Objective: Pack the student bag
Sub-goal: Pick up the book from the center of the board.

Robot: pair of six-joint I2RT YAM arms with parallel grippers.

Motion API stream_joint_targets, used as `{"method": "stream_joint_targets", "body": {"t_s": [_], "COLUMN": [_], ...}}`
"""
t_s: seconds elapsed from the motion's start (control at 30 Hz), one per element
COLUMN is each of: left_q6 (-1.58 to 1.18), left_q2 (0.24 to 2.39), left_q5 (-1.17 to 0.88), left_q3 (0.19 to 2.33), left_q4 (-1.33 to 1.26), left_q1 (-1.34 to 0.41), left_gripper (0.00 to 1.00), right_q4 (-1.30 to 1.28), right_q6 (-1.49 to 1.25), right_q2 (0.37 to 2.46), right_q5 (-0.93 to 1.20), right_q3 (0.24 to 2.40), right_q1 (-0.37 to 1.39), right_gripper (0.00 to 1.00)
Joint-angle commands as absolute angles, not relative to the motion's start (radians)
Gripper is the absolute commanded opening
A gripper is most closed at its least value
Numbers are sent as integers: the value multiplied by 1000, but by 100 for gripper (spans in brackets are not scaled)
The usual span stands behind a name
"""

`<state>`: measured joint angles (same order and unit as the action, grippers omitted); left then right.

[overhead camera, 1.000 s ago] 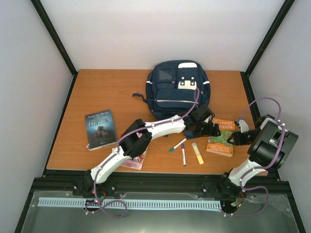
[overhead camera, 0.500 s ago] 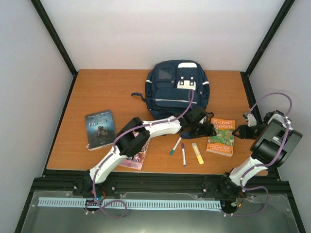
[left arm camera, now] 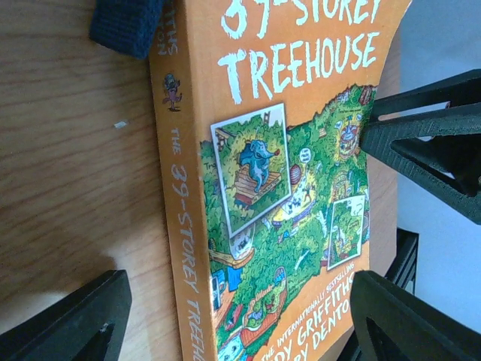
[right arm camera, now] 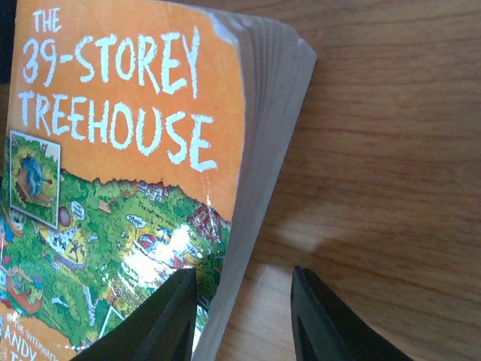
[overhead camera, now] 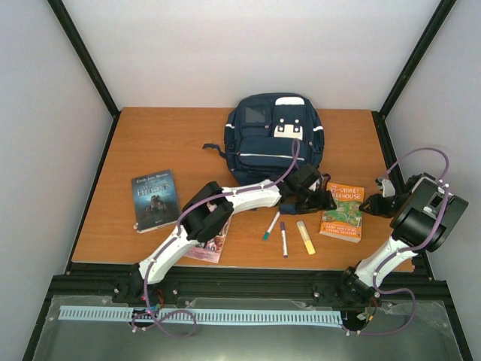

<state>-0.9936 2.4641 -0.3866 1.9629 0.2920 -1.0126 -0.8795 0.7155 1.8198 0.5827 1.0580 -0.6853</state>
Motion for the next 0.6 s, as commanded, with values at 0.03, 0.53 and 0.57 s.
{"method": "stream_joint_targets", "body": {"t_s": [0.03, 0.53, 0.57], "left_q6": [-1010, -1073, -1069], "left_q2": [2536, 2609, 2611], "left_q5": [-379, -451, -449], "left_q3": [1990, 2064, 2072], "left_q4": [373, 332, 342], "left_q1": [-996, -995, -997], "left_gripper": [83, 86, 88], "right_q4": [-768, -699, -694], "right_q6": [681, 713, 712], "right_q2": [1839, 1870, 1868], "right_q5": [457, 346, 337], "right_q3": [1023, 946, 943], "right_q1": [-686, -686, -686], "right_gripper": [34, 30, 30]}}
